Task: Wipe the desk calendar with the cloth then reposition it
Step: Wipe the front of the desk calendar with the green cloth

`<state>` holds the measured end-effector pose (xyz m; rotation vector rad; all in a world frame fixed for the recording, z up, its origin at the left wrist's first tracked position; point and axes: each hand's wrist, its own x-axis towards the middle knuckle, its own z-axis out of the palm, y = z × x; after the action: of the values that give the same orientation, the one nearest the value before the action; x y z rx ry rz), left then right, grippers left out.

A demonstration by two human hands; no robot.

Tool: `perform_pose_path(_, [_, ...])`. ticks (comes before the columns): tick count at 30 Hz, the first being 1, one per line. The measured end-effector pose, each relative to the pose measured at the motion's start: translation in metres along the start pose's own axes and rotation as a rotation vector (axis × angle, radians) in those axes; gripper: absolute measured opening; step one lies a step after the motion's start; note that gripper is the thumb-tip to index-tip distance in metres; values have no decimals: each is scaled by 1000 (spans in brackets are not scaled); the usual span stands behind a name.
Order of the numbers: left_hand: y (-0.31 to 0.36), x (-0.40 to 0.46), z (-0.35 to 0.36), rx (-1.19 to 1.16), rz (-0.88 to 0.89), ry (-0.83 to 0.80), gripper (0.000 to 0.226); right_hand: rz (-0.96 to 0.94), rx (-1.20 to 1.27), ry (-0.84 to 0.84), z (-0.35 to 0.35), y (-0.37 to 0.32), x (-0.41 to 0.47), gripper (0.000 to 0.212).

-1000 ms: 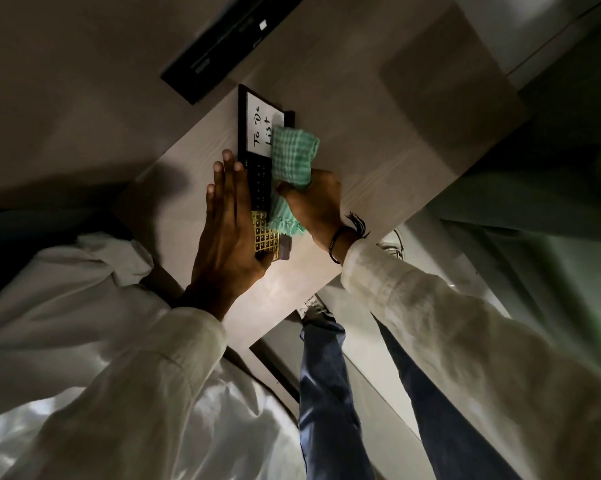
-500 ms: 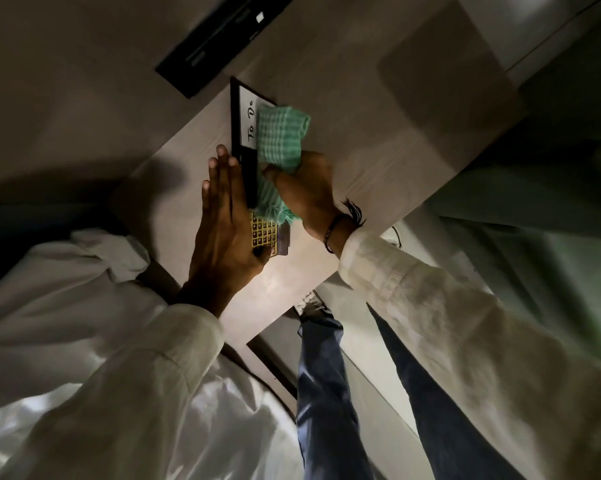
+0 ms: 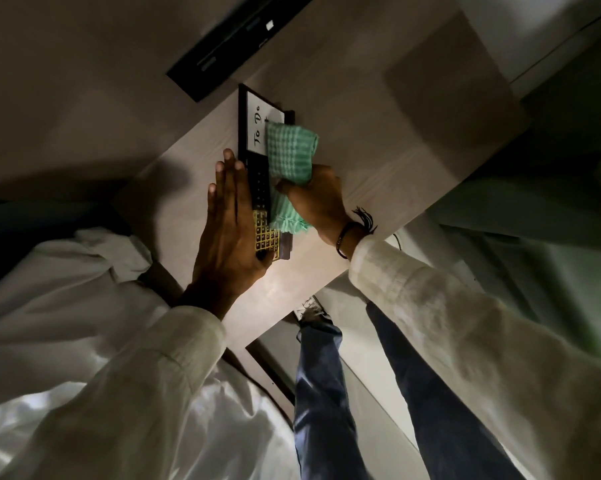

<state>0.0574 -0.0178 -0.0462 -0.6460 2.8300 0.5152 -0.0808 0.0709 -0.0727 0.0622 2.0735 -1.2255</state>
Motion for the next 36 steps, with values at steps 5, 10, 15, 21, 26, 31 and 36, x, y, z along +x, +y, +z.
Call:
perform_pose_path(5, [-2,0,3,-9,-11,12,133,-63,-4,36,9,-13,3,15])
perform_pose_path(10, [0,0,2,-11,-10,17,130,-49,-17,-25,3,-4,-2,18])
perform_pose_path(15, [1,0,0,-25,-7,8,133,-60,8,46,11,-14,4,12])
perform_pose_path(21, [2,3,0,-14,-16,-4,133,36,38,45,7,-4,3,13])
perform_pose_path(26, [-1,2,2,9,-5,6,138,92,55,-74,-1,-19,3,20])
perform_pose_path(31, [-2,10,-3,40,58,-2,133,151,33,-248,-57,-30,29,40])
perform_pose_path(36, [0,12,-7,37,64,-22,129,117,-96,-305,-137,-31,89,49])
